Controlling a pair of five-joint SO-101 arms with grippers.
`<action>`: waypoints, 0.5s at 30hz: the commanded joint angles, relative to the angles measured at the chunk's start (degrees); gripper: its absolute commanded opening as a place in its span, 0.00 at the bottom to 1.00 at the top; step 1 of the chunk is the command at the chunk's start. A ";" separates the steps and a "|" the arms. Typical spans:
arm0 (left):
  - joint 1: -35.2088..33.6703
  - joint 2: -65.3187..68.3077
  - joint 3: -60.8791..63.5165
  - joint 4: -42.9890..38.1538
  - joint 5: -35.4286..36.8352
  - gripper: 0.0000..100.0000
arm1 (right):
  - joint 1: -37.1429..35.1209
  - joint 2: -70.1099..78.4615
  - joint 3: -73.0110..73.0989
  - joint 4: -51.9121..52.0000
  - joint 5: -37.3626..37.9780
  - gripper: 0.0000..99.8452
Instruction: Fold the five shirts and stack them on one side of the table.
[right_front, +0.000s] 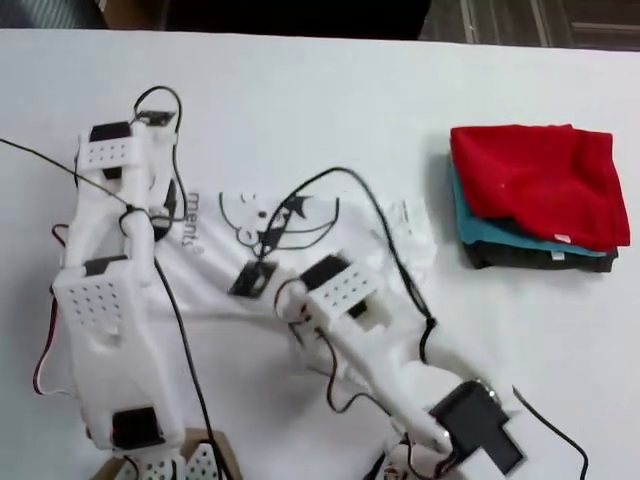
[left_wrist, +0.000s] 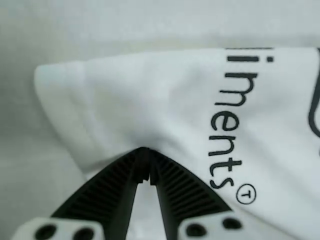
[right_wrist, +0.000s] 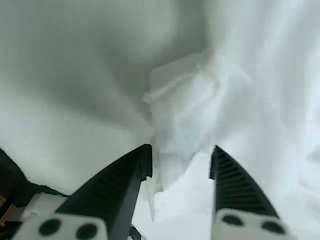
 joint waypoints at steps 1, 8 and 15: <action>0.53 0.35 -0.04 -2.81 0.18 0.03 | -2.95 -2.33 1.49 0.31 0.09 0.24; 0.53 0.35 0.13 -2.81 0.18 0.03 | -2.86 2.42 4.92 -8.40 0.35 0.24; 0.53 0.35 0.13 -2.81 0.18 0.03 | -1.01 10.86 0.79 -9.80 0.18 0.24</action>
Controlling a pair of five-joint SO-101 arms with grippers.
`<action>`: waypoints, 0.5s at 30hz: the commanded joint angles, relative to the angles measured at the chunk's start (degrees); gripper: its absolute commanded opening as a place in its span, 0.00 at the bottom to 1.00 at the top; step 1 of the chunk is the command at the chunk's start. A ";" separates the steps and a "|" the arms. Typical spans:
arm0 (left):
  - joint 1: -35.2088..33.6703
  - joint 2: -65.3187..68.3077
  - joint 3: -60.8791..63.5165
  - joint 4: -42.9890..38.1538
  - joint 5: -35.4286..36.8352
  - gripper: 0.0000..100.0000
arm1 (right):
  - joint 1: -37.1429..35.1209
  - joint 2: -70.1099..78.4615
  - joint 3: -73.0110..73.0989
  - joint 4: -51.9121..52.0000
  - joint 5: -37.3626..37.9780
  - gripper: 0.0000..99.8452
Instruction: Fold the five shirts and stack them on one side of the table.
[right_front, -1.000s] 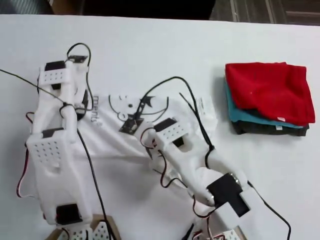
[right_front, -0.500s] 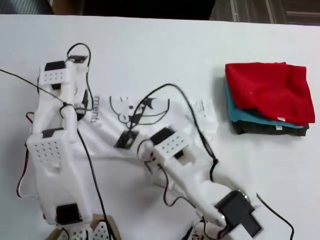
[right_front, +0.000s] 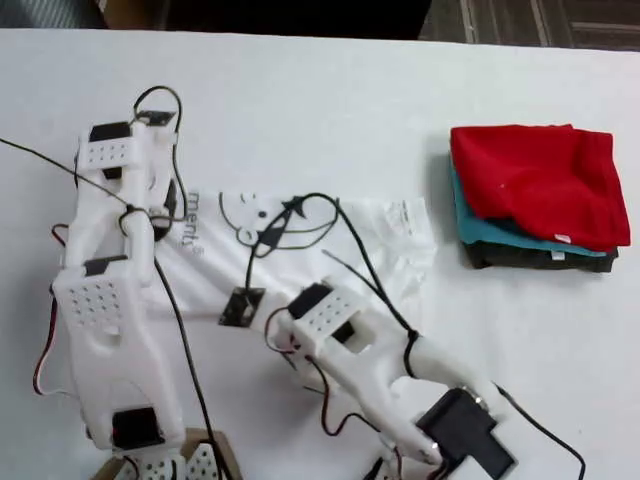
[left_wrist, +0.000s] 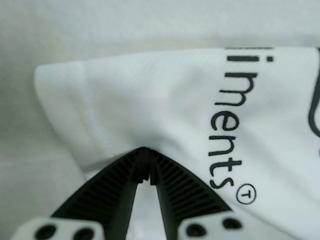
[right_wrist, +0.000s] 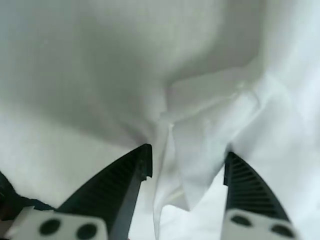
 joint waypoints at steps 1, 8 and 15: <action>0.53 0.35 0.13 -2.81 0.18 0.03 | 2.51 5.14 -3.87 0.04 0.35 0.24; 0.53 0.35 0.13 -2.81 0.26 0.03 | 10.86 12.26 -10.90 4.62 0.62 0.25; 0.53 0.35 0.13 -2.81 0.26 0.03 | 9.71 12.35 -11.08 4.53 0.62 0.22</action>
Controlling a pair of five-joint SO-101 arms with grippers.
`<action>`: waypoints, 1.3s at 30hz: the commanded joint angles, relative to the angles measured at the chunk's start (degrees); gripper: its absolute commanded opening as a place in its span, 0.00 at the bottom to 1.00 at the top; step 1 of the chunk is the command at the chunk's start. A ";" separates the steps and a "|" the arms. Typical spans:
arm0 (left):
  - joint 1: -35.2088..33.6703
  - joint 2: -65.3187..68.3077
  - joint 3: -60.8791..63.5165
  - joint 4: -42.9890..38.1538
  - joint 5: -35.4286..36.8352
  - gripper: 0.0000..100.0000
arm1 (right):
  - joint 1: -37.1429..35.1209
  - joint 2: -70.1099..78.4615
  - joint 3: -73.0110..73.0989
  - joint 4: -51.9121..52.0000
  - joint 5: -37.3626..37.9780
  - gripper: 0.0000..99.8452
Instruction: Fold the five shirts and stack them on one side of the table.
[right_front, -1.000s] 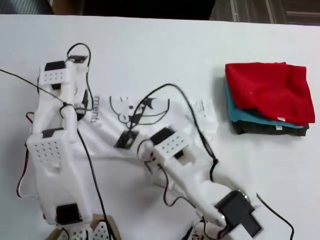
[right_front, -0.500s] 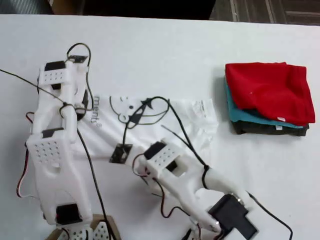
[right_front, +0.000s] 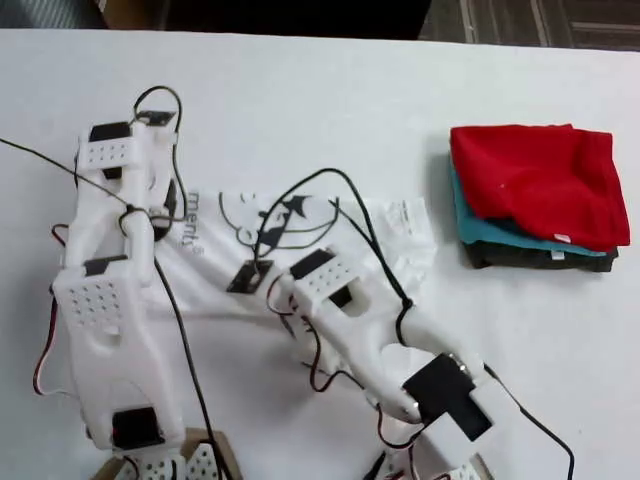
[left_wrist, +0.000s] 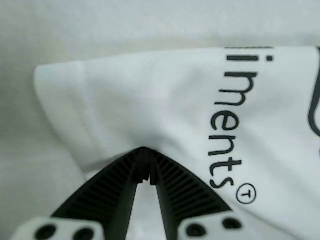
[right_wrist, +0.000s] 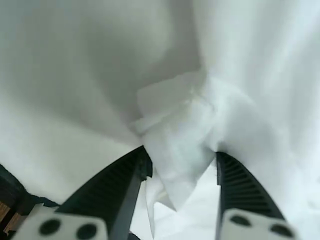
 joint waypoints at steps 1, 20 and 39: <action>0.53 0.35 0.13 -2.81 0.26 0.03 | 2.42 2.68 -1.14 -0.66 0.62 0.18; 0.53 0.35 0.13 -2.81 0.26 0.03 | 4.44 2.68 -22.59 16.13 9.85 0.02; 0.53 0.35 0.13 -2.81 0.26 0.03 | 11.56 19.03 -58.29 22.90 19.96 0.02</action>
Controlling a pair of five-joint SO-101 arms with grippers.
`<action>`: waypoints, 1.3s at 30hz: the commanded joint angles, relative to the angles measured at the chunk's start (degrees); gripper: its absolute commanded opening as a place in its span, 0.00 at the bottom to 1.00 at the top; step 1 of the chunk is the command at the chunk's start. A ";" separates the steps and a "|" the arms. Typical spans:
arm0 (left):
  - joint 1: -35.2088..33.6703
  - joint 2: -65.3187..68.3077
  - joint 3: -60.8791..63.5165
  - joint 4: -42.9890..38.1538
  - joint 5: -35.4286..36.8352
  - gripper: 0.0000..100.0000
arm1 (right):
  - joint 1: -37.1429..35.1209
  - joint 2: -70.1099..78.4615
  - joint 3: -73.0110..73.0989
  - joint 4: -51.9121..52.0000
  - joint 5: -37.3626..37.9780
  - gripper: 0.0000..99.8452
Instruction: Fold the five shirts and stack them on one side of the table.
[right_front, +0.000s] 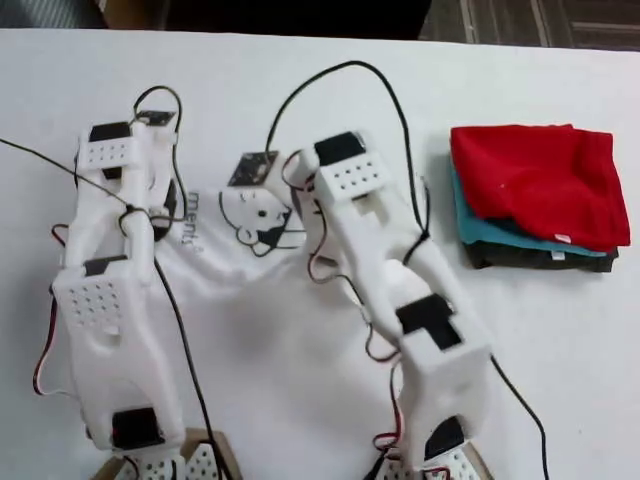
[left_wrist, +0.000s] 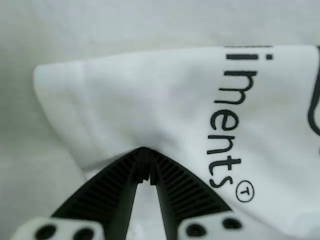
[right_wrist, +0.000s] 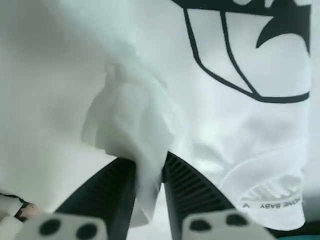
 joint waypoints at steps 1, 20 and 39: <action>0.53 0.35 0.13 -2.81 0.26 0.03 | 0.48 5.67 -9.49 0.48 0.44 0.02; 0.53 0.35 0.13 -2.81 0.26 0.03 | 5.32 16.75 -29.45 4.09 0.18 0.25; 0.53 0.35 0.13 -2.81 0.26 0.03 | 10.33 17.89 -44.22 4.53 -9.23 0.25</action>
